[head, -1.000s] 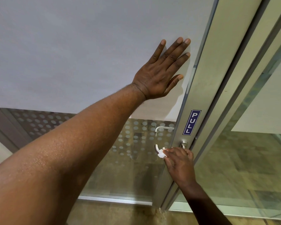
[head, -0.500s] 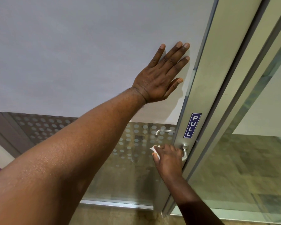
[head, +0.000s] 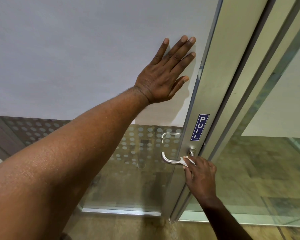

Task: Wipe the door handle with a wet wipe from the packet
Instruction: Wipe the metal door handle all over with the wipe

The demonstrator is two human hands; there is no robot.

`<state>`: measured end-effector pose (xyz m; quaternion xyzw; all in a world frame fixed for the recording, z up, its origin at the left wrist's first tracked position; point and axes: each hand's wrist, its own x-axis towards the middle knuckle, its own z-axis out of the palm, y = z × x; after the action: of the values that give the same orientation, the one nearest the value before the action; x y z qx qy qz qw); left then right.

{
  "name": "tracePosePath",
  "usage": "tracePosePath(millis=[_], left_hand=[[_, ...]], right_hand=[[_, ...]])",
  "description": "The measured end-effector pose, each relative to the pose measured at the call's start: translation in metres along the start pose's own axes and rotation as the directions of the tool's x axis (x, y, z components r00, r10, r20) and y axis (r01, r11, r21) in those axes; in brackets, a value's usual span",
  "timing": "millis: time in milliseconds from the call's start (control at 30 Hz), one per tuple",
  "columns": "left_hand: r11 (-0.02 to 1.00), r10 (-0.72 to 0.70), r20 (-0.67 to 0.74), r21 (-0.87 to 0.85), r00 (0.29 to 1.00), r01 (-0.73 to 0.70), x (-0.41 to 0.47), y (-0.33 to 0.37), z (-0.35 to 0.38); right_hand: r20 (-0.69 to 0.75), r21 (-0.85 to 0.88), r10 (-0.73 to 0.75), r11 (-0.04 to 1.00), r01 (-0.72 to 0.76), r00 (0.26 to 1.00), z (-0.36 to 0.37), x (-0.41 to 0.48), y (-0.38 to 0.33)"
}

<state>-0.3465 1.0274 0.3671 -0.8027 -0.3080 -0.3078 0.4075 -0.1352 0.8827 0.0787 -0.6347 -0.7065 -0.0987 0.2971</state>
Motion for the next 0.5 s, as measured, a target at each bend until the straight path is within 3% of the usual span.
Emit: tracePosePath(millis=[133, 233, 333, 500], left_hand=[[1.000, 0.002, -0.006, 0.003, 1.000, -0.002, 0.000, 0.000, 0.001], [1.000, -0.001, -0.009, 0.007, 1.000, 0.001, 0.000, 0.000, 0.000], [1.000, 0.005, -0.022, -0.002, 1.000, -0.005, 0.000, 0.000, 0.000], [1.000, 0.000, -0.005, -0.006, 1.000, 0.000, 0.000, 0.000, -0.001]], right_hand=[[0.010, 0.105, 0.109, 0.989, -0.109, 0.994, 0.004, 0.001, 0.005], [-0.026, 0.292, 0.266, 0.924, -0.247, 0.964, 0.015, 0.004, 0.001], [0.016, 0.621, 0.510, 0.669, -0.409, 0.860, 0.016, 0.013, -0.011], [0.175, 0.785, 0.758, 0.277, -0.554, 0.628, 0.024, 0.026, -0.014]])
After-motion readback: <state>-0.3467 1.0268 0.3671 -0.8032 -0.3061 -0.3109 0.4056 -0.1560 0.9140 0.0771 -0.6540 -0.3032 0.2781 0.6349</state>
